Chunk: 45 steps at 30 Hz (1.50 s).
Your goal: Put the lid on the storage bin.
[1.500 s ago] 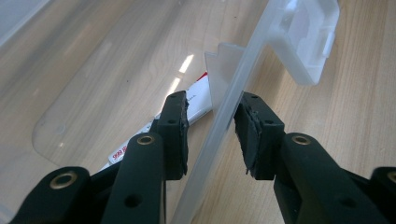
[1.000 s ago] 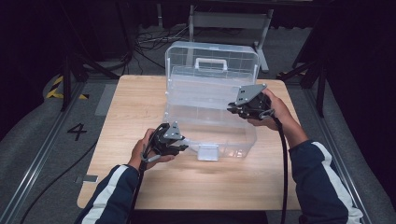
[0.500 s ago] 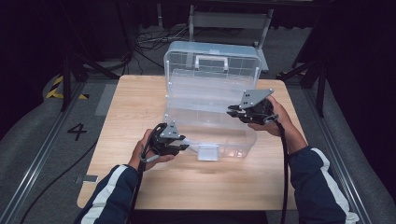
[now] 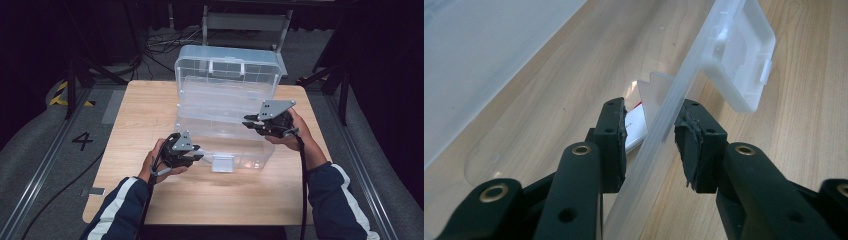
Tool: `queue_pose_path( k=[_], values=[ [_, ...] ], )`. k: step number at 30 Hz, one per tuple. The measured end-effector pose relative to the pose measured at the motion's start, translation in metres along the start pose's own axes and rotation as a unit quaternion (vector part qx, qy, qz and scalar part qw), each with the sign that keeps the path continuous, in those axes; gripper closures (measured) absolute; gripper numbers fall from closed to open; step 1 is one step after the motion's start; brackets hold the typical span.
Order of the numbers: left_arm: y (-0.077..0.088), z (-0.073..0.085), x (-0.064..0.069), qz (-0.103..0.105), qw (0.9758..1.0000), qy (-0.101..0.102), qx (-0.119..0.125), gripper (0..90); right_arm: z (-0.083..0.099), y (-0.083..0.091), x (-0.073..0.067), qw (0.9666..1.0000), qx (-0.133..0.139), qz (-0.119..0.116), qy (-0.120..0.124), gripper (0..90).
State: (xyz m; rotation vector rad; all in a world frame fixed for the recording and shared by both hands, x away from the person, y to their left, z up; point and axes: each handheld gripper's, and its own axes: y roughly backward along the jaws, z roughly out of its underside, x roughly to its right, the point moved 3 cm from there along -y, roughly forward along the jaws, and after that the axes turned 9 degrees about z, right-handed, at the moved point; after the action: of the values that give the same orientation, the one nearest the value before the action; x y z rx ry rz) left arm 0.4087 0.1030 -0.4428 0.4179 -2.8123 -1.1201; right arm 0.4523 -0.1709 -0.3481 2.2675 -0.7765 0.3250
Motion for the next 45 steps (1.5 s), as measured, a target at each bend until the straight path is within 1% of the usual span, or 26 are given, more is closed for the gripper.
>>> queue_pose_path(
  k=[3, 4, 7, 9, 11, 14, 15, 17, 18, 21, 24, 25, 27, 29, 30, 33, 34, 36, 39, 40, 41, 42, 43, 44, 45],
  values=[
    [0.002, -0.001, 0.001, -0.006, 1.0000, -0.007, -0.004, 66.8, 0.002, 0.000, -0.001, 0.9999, 0.006, -0.002, -0.008, 77.9],
    [0.003, -0.001, 0.002, -0.003, 1.0000, -0.006, -0.001, 66.2, 0.003, 0.001, -0.001, 0.9999, 0.008, -0.003, -0.009, 77.9],
    [0.007, -0.002, 0.003, -0.008, 0.9999, -0.006, -0.002, 61.4, 0.004, 0.001, -0.002, 0.9998, 0.011, -0.003, -0.014, 77.6],
    [0.010, -0.003, 0.004, -0.009, 0.9999, -0.005, 0.004, 57.4, 0.004, 0.001, -0.003, 0.9998, 0.013, -0.002, -0.015, 77.5],
    [0.014, -0.002, 0.006, -0.012, 0.9999, -0.002, 0.007, 56.8, 0.005, 0.001, -0.003, 0.9998, 0.014, -0.003, -0.016, 77.5],
    [0.021, 0.002, 0.009, -0.022, 0.9998, -0.002, 0.003, 55.5, 0.006, 0.001, -0.003, 0.9996, 0.017, -0.006, -0.021, 77.5],
    [0.025, 0.004, 0.010, -0.025, 0.9997, 0.002, 0.005, 54.4, 0.006, 0.001, -0.003, 0.9996, 0.018, -0.006, -0.021, 77.5],
    [0.031, 0.006, 0.010, -0.025, 0.9995, 0.012, 0.017, 54.4, 0.007, 0.002, -0.003, 0.9995, 0.018, -0.006, -0.024, 77.4],
    [0.031, 0.006, 0.010, -0.025, 0.9995, 0.012, 0.017, 54.2, 0.008, 0.002, -0.003, 0.9995, 0.018, -0.007, -0.026, 77.5],
    [0.039, 0.009, 0.012, -0.029, 0.9993, 0.015, 0.020, 53.3, 0.008, 0.002, -0.003, 0.9994, 0.020, -0.010, -0.026, 77.4],
    [0.046, 0.014, 0.011, -0.037, 0.9987, 0.023, 0.024, 53.1, 0.008, 0.002, -0.003, 0.9994, 0.021, -0.011, -0.026, 77.4],
    [0.046, 0.014, 0.011, -0.037, 0.9987, 0.023, 0.024, 53.0, 0.008, 0.002, -0.003, 0.9994, 0.021, -0.011, -0.026, 77.4],
    [0.051, 0.018, 0.009, -0.043, 0.9980, 0.033, 0.032, 52.8, 0.009, 0.002, -0.003, 0.9993, 0.021, -0.011, -0.028, 77.5],
    [0.061, 0.024, 0.005, -0.047, 0.9969, 0.043, 0.046, 52.5, 0.009, 0.002, -0.004, 0.9993, 0.021, -0.010, -0.028, 77.4],
    [0.061, 0.024, 0.005, -0.047, 0.9969, 0.043, 0.046, 52.4, 0.009, 0.002, -0.004, 0.9993, 0.021, -0.010, -0.028, 77.4],
    [0.069, 0.028, 0.001, -0.048, 0.9952, 0.058, 0.062, 51.7, 0.010, 0.003, -0.004, 0.9994, 0.022, -0.012, -0.025, 77.5],
    [0.070, 0.028, 0.000, -0.052, 0.9946, 0.066, 0.062, 51.0, 0.010, 0.003, -0.004, 0.9994, 0.022, -0.013, -0.023, 77.5],
    [0.071, 0.029, -0.003, -0.064, 0.9936, 0.076, 0.052, 49.3, 0.010, 0.003, -0.005, 0.9994, 0.021, -0.014, -0.024, 77.6],
    [0.074, 0.031, -0.004, -0.066, 0.9937, 0.076, 0.050, 50.7, 0.010, 0.003, -0.005, 0.9994, 0.022, -0.014, -0.025, 77.6],
    [0.076, 0.031, -0.005, -0.067, 0.9941, 0.074, 0.043, 50.9, 0.010, 0.003, -0.005, 0.9994, 0.022, -0.014, -0.024, 77.6],
    [0.078, 0.032, -0.006, -0.072, 0.9944, 0.068, 0.036, 51.3, 0.010, 0.003, -0.006, 0.9994, 0.022, -0.015, -0.024, 77.6],
    [0.081, 0.033, -0.008, -0.076, 0.9946, 0.063, 0.032, 51.4, 0.010, 0.003, -0.006, 0.9994, 0.021, -0.014, -0.024, 77.5],
    [0.082, 0.034, -0.009, -0.076, 0.9947, 0.062, 0.031, 51.9, 0.011, 0.003, -0.007, 0.9994, 0.021, -0.012, -0.024, 77.5],
    [0.084, 0.036, -0.014, -0.077, 0.9946, 0.062, 0.030, 52.6, 0.011, 0.004, -0.007, 0.9995, 0.020, -0.012, -0.022, 77.5],
    [0.084, 0.036, -0.014, -0.077, 0.9946, 0.062, 0.030, 53.5, 0.011, 0.004, -0.007, 0.9995, 0.020, -0.012, -0.020, 77.5]
  ],
)
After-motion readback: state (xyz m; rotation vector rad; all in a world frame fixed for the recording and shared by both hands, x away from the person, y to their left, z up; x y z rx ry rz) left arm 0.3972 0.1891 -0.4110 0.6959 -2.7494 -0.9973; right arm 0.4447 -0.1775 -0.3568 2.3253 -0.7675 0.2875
